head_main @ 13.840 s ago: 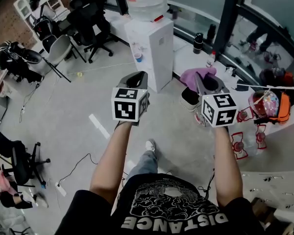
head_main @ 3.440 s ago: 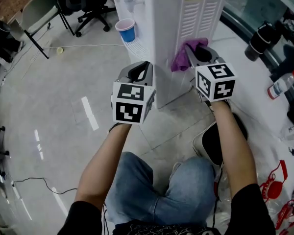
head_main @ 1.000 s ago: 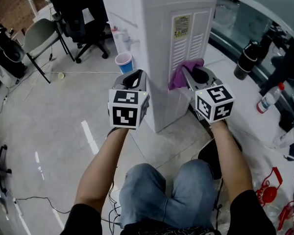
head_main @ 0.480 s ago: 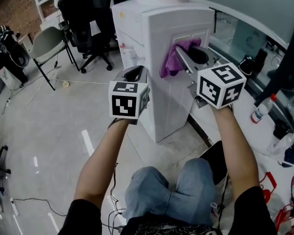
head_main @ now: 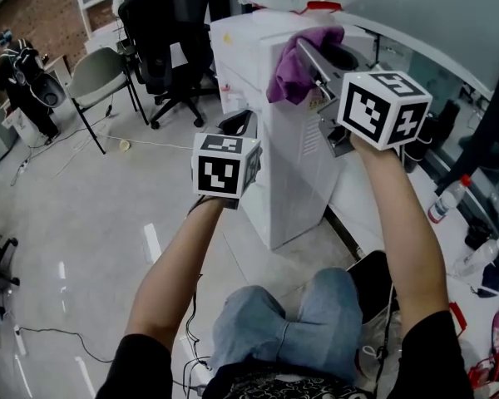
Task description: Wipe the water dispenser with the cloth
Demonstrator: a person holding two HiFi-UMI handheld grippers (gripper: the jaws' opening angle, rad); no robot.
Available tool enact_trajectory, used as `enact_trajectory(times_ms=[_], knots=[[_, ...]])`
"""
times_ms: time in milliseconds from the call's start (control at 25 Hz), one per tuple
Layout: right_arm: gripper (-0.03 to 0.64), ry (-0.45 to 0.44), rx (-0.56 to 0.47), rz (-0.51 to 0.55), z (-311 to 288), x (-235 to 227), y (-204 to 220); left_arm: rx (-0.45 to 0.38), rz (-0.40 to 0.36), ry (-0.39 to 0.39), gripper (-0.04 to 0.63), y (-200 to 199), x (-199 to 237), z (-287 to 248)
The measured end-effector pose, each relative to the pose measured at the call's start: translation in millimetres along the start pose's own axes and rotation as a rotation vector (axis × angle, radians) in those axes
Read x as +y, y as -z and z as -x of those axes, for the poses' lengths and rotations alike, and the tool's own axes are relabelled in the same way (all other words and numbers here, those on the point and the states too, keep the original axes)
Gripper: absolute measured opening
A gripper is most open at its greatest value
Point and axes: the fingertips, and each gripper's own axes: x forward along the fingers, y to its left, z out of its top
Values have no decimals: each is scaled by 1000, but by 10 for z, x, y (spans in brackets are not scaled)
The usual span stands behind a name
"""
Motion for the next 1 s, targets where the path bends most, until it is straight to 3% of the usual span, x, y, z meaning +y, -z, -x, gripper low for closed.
enact_trajectory(times_ms=[480, 1000], knots=[[32, 4, -28, -17, -7, 59, 91, 5, -16, 7, 29, 63, -23, 38], [32, 8, 37, -50, 145, 134, 712, 38, 3, 23, 29, 434, -101, 56]])
